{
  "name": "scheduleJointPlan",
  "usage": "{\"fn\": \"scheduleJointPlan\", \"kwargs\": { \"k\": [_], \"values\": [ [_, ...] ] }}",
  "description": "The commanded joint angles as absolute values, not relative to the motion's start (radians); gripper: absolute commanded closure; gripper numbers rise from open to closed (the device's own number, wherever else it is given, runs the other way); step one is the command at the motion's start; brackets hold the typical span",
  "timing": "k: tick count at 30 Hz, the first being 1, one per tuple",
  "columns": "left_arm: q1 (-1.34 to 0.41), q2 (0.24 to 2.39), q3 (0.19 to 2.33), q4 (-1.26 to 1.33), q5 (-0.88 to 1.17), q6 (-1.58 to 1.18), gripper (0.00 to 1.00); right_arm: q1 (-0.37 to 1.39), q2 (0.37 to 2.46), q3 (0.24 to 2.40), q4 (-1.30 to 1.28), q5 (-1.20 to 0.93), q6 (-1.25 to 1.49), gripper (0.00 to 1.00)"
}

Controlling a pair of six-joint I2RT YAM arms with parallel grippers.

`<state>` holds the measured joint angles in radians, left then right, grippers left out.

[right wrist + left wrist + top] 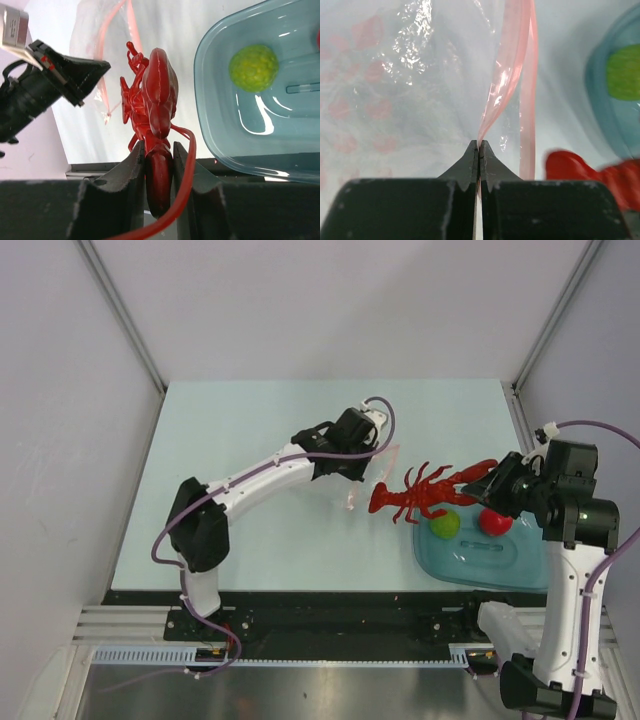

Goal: Open the zip-top bag and remove the fake food

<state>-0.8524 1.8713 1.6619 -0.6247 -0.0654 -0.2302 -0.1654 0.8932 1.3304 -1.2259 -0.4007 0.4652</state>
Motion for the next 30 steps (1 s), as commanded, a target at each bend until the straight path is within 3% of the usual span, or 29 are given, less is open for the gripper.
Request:
{"fn": "scheduleJointPlan", "kwargs": {
  "k": [1,5,12,17,30],
  "values": [
    [-0.818,1.81,1.646,-0.626,-0.141,-0.186,1.0,-0.172,0.867,1.364,-1.186,-0.42,0.462,1.0],
    [-0.816,1.787,1.626,-0.595,-0.143,-0.181,1.0,-0.175,0.87,1.387,-1.207,-0.313,0.469,1.0],
    [-0.744,1.775,1.634,-0.658,-0.258,-0.169,1.0,-0.207,0.982,1.485,-1.48,0.133,0.48,1.0],
    [-0.666,1.711,1.563,-0.606,-0.198,-0.17,1.0,-0.262,0.971,1.444,-1.517,0.146,0.405,1.0],
    [-0.594,1.686,1.506,-0.564,-0.095,-0.158,1.0,-0.219,0.968,1.385,-1.519,-0.084,0.362,1.0]
  ]
}}
